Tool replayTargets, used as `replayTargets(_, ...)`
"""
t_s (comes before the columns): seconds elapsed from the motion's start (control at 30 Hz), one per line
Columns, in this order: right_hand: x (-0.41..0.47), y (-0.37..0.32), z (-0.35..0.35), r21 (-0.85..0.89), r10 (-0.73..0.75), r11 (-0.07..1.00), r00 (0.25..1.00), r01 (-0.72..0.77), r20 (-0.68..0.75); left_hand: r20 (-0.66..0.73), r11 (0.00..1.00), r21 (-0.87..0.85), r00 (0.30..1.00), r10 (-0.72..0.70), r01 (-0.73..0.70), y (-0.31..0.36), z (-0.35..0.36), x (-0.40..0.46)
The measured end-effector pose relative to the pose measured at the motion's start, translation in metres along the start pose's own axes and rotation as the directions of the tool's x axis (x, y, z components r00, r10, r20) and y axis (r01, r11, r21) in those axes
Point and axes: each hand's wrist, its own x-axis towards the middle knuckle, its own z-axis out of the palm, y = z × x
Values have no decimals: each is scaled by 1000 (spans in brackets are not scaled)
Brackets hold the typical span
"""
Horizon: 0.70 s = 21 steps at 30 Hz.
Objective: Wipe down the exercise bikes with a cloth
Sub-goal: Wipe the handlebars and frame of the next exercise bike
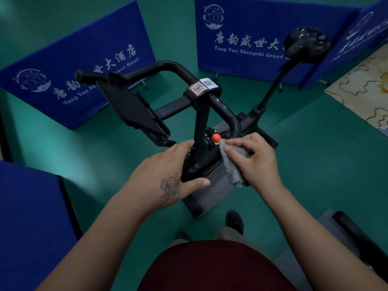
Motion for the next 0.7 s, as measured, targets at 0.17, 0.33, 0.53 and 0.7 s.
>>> replayTargets(0.17, 21, 8, 0, 43, 39, 998, 998, -37, -41, 7, 997, -79, 1000, 15, -14, -1, -1, -1)
replayTargets(0.33, -1, 9, 2, 72, 22, 997, 999, -20, -27, -17, 993, -118, 1000, 17, -18, 0, -1, -3)
replayTargets(0.53, 44, 27, -12, -2, -18, 1000, 1000, 18, -12, -12, 993, -118, 1000, 10, -11, 2, -5, -5)
replayTargets(0.7, 58, 33, -19, -13, -14, 1000, 1000, 14, 16, 9, 1000, -1, 1000, -13, 13, 15, -7, -6)
